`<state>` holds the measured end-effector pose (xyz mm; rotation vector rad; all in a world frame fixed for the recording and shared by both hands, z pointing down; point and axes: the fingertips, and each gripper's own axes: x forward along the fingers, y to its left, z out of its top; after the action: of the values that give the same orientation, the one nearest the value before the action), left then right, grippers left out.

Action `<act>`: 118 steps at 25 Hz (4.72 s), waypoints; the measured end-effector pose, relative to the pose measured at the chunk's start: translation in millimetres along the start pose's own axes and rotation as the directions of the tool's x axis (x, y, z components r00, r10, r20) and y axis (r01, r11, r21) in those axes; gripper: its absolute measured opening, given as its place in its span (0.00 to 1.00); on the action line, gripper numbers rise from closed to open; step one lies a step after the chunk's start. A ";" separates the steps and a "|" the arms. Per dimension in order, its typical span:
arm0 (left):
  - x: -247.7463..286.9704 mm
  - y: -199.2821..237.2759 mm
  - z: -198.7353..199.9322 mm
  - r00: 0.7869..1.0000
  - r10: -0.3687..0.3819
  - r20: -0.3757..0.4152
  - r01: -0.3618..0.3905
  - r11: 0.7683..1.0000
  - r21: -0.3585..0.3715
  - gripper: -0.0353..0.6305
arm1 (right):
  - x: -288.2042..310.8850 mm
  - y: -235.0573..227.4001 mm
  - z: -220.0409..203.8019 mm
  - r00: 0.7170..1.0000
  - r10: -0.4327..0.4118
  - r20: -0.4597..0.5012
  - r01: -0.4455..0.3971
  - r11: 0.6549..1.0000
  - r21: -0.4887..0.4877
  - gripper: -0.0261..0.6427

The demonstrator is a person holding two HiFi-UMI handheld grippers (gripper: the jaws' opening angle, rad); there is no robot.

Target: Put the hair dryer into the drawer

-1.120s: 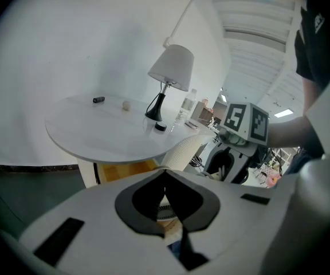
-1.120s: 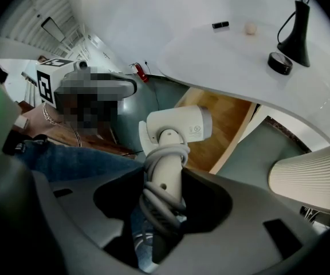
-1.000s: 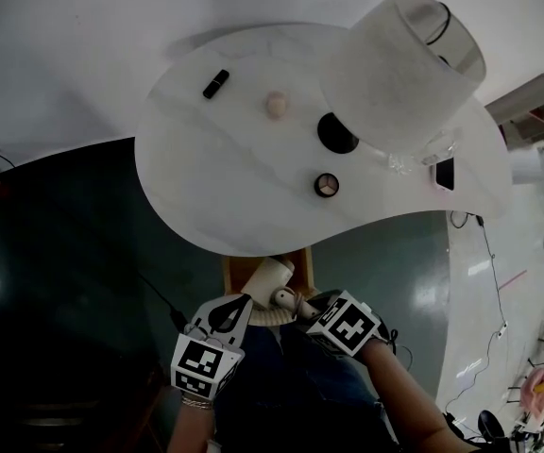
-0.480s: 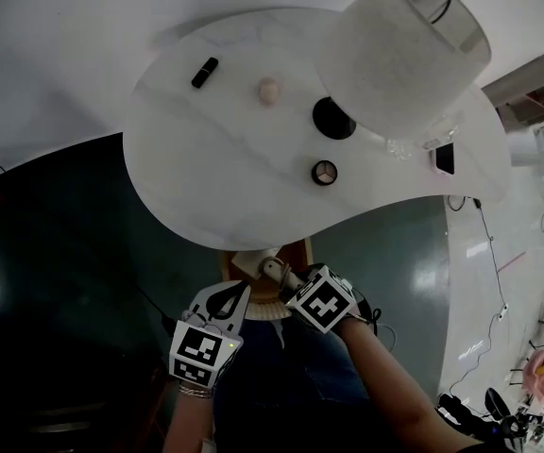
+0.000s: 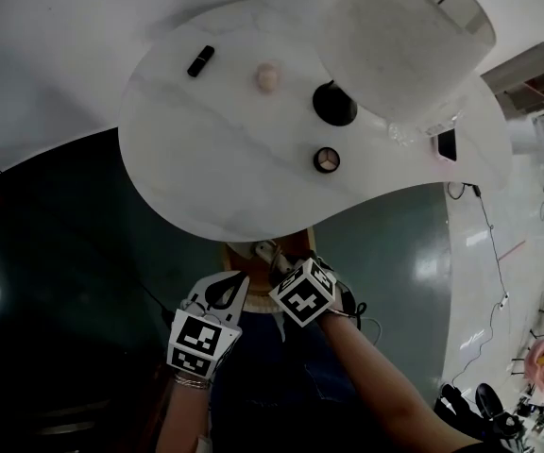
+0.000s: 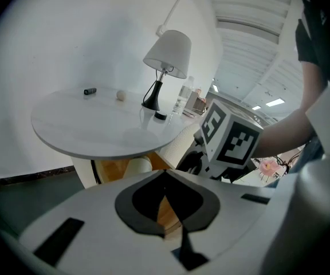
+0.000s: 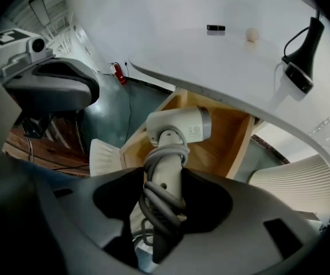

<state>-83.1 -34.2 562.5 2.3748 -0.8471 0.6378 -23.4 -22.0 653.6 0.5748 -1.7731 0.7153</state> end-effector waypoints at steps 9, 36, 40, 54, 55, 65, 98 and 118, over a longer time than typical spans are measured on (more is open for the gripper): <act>7.1 8.1 0.9 1.000 -0.003 -0.001 0.003 1.000 0.009 0.08 | 16.7 -6.6 10.6 0.992 -0.122 0.028 0.122 0.993 0.008 0.37; 15.7 30.3 -13.1 0.998 -0.014 -0.059 0.012 1.000 -0.028 0.08 | 74.3 -34.3 18.3 0.964 -0.263 -0.039 0.260 0.963 -0.077 0.39; 12.4 38.5 -20.3 0.998 0.010 -0.069 -0.013 0.999 -0.036 0.08 | 83.4 -36.3 19.6 0.949 -0.310 -0.055 0.299 0.942 -0.152 0.40; 3.8 52.9 -41.6 0.993 0.039 -0.110 -0.046 0.997 -0.055 0.08 | 104.3 -42.5 26.4 0.933 -0.354 -0.066 0.343 0.929 -0.139 0.41; 4.4 55.2 -42.5 0.993 0.045 -0.109 -0.052 0.997 -0.060 0.08 | 105.8 -42.9 25.2 0.927 -0.366 -0.077 0.351 0.923 -0.161 0.41; 6.9 66.0 -49.6 0.993 0.047 -0.110 -0.061 0.990 -0.124 0.08 | 116.4 -43.7 14.3 0.886 -0.433 -0.168 0.372 0.877 -0.304 0.50; 0.9 55.7 -52.9 0.992 0.060 -0.107 -0.072 0.992 -0.108 0.08 | 65.9 -25.4 37.6 0.890 -0.450 0.068 0.431 0.785 -0.445 0.22; -13.5 27.8 -28.4 0.998 0.037 -0.049 -0.039 0.999 -0.038 0.08 | 0.6 16.0 44.6 0.936 -0.282 0.210 0.339 0.884 -0.323 0.08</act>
<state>-118.4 -29.2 584.8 2.3045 -0.8777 0.6847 -64.2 -42.6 640.8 0.6607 -1.8406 0.1204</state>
